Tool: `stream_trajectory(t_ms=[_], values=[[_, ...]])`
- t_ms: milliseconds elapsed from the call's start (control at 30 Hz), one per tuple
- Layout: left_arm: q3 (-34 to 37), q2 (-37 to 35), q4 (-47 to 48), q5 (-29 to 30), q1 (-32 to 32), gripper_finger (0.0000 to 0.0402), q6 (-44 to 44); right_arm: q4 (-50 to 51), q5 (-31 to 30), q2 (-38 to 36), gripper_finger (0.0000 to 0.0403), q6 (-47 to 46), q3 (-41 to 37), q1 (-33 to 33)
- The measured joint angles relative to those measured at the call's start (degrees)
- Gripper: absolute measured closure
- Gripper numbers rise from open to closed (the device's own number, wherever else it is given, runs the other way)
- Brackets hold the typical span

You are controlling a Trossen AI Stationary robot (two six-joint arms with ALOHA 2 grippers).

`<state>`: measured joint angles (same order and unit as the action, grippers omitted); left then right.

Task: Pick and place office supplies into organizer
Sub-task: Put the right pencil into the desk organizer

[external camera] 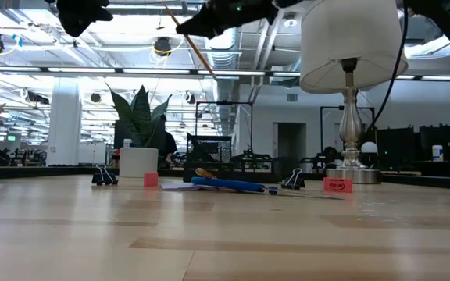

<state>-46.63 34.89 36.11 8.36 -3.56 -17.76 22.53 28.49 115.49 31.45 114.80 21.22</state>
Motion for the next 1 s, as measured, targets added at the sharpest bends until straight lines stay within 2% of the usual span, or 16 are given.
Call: stream_trajectory(t_ms=[433, 833, 1000], values=[[0.0, 0.0, 0.0, 0.1, 0.0, 0.0276, -1.3, -14.4, 0.3, 0.0, 0.0385, -5.6, -11.2, 2.7], [0.0, 0.0, 0.0, 0.1, 0.0, 0.0276, -1.3, -21.9, 1.5, 0.1, 0.0384, -8.7, -19.6, 4.6], [0.0, 0.0, 0.0, 2.9, 0.0, 0.0276, -1.5, -26.6, 3.0, 0.1, 0.0385, -10.3, -22.7, 5.2]])
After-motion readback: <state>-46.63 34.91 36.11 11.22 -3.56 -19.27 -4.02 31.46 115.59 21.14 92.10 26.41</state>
